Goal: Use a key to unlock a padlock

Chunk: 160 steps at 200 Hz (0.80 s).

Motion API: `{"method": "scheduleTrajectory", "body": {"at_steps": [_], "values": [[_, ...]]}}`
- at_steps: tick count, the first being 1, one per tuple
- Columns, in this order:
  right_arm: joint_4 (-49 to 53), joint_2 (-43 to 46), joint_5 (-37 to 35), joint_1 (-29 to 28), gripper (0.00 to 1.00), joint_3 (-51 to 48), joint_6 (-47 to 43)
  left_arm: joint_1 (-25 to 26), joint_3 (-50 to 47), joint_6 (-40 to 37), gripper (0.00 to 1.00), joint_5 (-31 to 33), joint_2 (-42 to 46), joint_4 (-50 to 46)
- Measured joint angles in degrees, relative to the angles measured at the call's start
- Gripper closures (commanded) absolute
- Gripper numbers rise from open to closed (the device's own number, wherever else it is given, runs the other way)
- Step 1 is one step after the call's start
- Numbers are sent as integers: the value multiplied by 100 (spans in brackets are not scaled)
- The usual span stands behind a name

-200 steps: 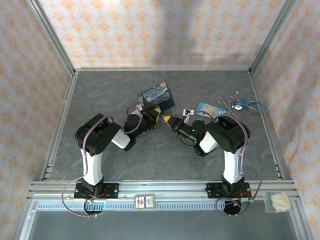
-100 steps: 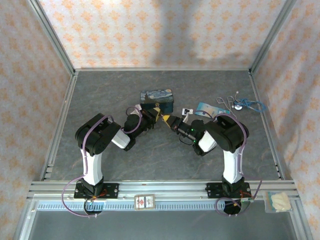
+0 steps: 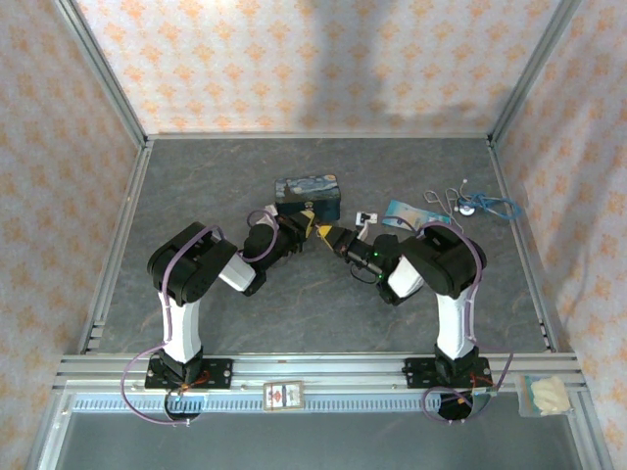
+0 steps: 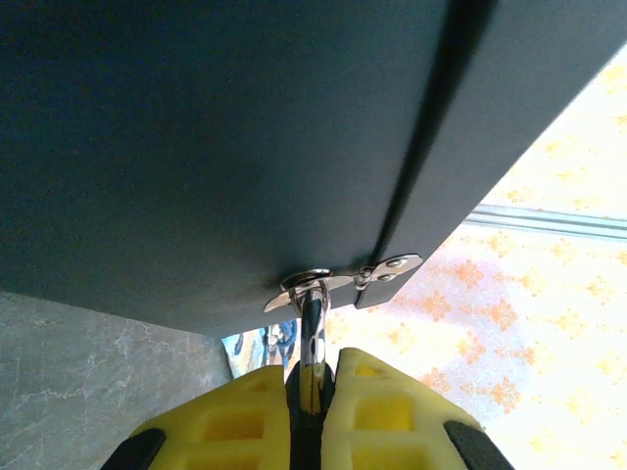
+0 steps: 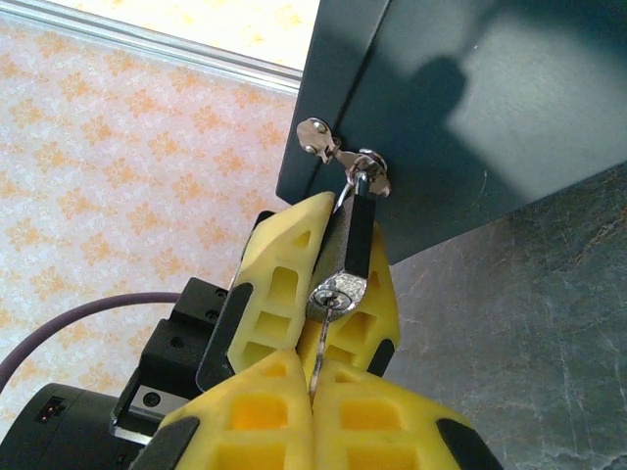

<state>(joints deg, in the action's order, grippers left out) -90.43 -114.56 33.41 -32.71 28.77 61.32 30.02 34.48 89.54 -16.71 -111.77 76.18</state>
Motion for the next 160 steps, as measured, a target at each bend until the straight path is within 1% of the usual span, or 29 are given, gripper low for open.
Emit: {"method": "scheduleTrajectory", "body": {"at_steps": [80,160], "values": [[-186,-490,245,52,100,330,136,-2,-98,190,100,264,0,2],[-190,-522,612,199,100,426,166,-7,-133,-114,100,240,81,-26]]}}
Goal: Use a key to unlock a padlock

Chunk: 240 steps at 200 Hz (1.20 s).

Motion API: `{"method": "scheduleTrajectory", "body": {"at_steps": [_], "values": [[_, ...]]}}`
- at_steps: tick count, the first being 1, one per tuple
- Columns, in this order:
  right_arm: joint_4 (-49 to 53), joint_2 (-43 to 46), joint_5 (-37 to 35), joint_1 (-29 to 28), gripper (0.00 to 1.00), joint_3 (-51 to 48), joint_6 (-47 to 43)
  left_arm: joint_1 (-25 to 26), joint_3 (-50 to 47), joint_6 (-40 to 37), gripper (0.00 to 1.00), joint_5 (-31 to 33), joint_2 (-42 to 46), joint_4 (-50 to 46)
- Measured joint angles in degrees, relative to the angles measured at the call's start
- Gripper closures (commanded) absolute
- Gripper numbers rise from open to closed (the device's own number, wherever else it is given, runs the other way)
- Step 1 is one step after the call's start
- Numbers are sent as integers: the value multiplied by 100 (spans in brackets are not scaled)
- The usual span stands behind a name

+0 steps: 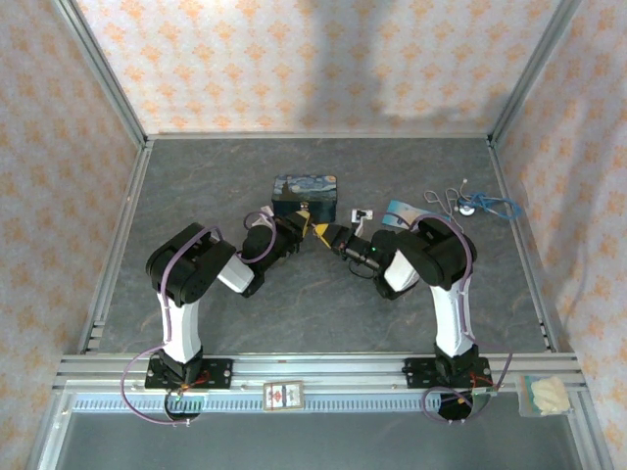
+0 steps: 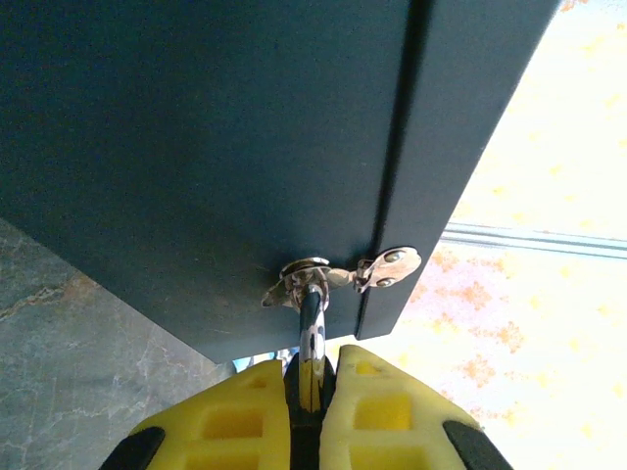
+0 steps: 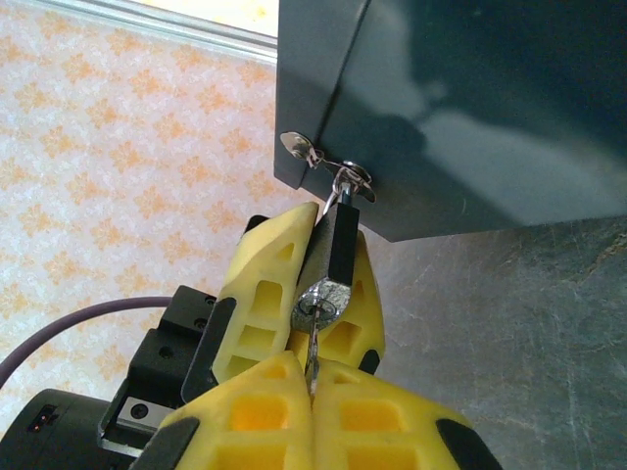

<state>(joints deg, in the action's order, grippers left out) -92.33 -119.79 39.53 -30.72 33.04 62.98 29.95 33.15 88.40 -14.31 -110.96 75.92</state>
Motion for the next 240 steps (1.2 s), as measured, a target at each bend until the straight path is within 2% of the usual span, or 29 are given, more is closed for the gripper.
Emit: {"method": "scheduleTrajectory", "body": {"at_steps": [52,110,138,184,240], "values": [[-2,0,494,149,100,70,-131,0,-175,-153,100,-61,192,28],[-15,-52,525,149,100,70,-144,2,-249,-127,100,-42,192,153],[-26,-92,317,50,100,74,101,11,-243,-129,100,22,153,168],[-31,-79,-426,-157,100,-7,883,61,-234,-149,100,251,118,170],[-28,57,-748,-243,100,-39,1250,107,-133,-168,100,348,98,175]]}}
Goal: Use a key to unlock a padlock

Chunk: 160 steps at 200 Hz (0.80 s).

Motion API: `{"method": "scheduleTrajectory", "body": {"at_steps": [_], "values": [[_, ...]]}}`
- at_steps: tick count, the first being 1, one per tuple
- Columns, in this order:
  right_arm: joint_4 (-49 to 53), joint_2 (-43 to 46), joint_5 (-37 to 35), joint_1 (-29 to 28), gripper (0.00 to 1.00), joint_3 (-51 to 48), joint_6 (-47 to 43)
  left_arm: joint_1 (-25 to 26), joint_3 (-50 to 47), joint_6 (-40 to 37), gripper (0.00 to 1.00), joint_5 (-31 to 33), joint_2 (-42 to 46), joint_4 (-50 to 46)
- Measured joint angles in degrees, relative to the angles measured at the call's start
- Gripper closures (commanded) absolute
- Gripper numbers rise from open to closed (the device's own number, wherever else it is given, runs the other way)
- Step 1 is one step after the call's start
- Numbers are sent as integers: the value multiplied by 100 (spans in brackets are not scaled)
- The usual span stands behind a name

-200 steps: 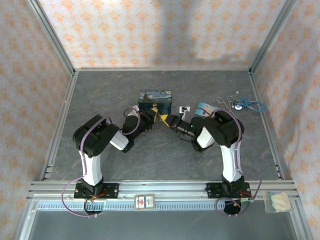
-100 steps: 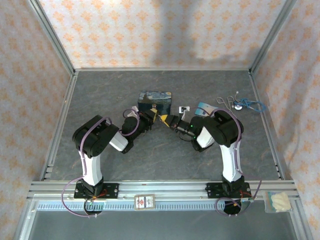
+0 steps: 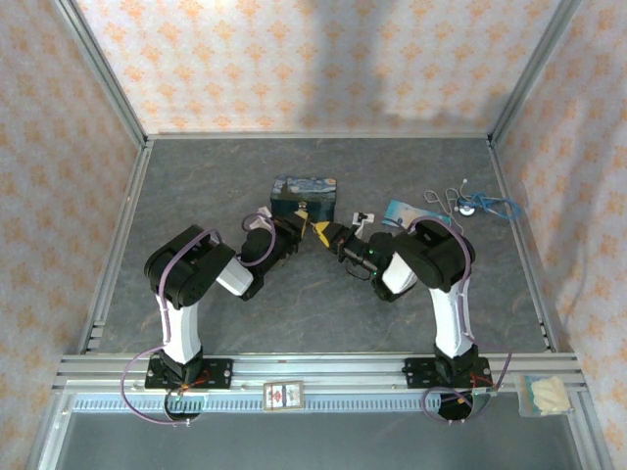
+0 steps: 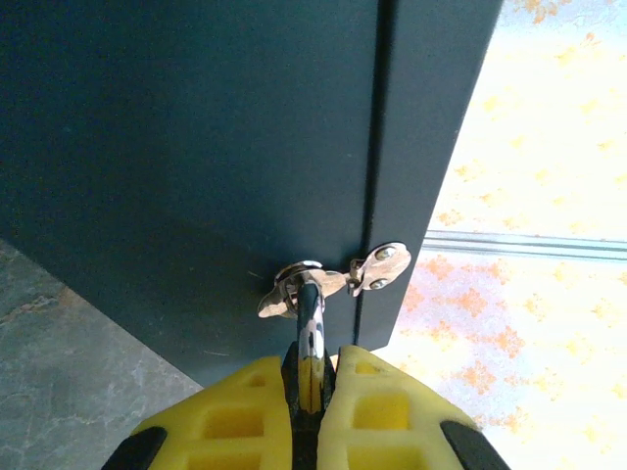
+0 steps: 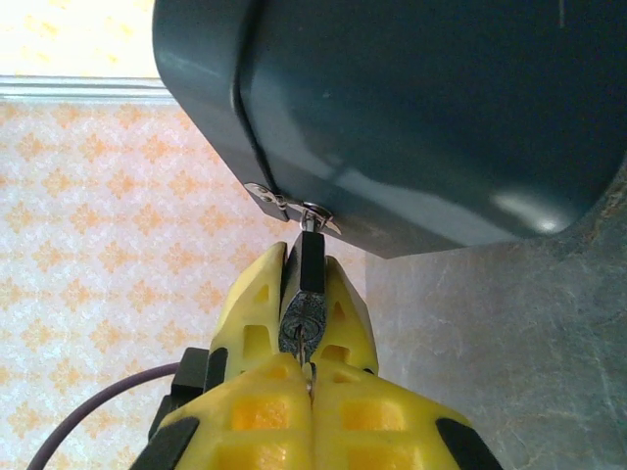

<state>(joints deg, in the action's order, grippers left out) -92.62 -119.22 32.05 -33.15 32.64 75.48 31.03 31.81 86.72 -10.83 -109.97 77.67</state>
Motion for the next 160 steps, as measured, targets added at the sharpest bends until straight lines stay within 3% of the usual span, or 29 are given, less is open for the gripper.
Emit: {"method": "scheduleTrajectory", "body": {"at_steps": [95,160], "values": [[273,396,-619,-245,100,37,-278,144,195,-114,100,33,0,103],[608,570,-535,-195,100,85,-590,144,201,-116,100,66,0,151]]}}
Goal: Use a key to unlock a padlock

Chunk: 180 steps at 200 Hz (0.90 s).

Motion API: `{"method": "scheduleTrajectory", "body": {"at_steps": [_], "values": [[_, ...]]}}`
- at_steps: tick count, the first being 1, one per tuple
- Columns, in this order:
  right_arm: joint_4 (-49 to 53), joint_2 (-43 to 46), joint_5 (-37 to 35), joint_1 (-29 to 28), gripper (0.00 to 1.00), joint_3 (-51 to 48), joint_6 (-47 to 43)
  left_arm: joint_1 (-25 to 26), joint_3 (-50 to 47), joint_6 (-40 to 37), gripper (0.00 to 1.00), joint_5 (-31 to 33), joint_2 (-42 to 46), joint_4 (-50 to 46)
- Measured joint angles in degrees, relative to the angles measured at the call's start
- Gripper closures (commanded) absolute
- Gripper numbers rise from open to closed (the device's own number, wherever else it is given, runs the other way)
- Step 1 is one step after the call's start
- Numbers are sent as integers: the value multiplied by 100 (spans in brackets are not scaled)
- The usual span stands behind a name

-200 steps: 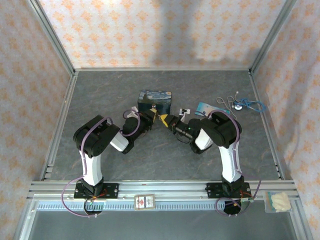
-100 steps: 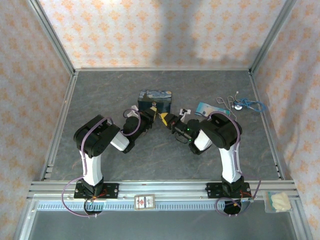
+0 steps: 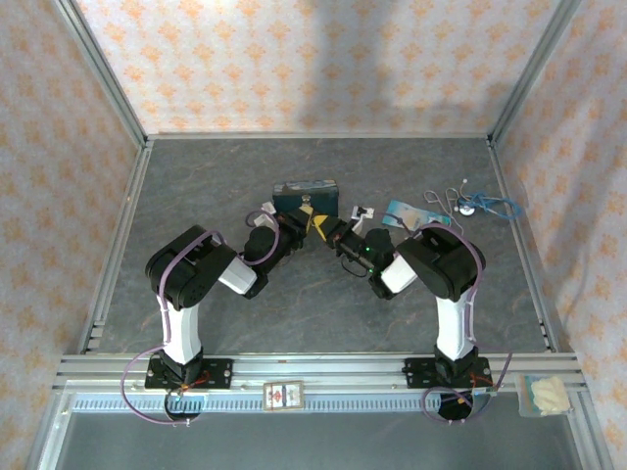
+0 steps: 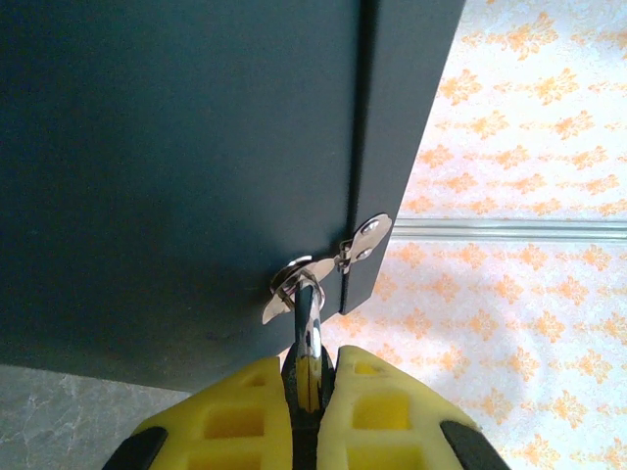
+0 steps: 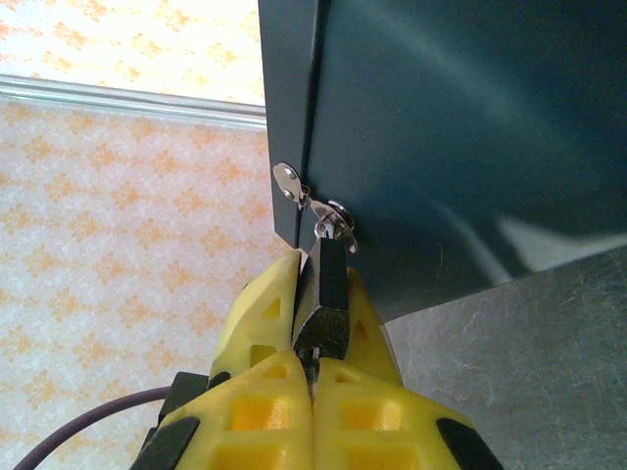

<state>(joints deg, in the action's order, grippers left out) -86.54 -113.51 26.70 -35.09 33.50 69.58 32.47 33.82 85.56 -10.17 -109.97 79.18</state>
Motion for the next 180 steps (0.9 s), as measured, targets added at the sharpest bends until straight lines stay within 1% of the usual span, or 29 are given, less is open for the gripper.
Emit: {"method": "scheduleTrajectory", "body": {"at_steps": [31,57,99,135,180], "values": [[-39,0,105,35,100,0,175,0,-17,-15,100,-4,-66,201],[-44,-13,260,111,100,0,715,0,-13,-48,100,-44,-350,647],[-33,-26,726,271,100,0,2168,-33,-11,-466,100,-247,-505,914],[-308,-140,787,304,100,0,3753,-83,13,-820,100,-396,-505,1016],[-372,-433,691,262,100,28,3770,-125,13,-1290,100,-452,-636,953]]}}
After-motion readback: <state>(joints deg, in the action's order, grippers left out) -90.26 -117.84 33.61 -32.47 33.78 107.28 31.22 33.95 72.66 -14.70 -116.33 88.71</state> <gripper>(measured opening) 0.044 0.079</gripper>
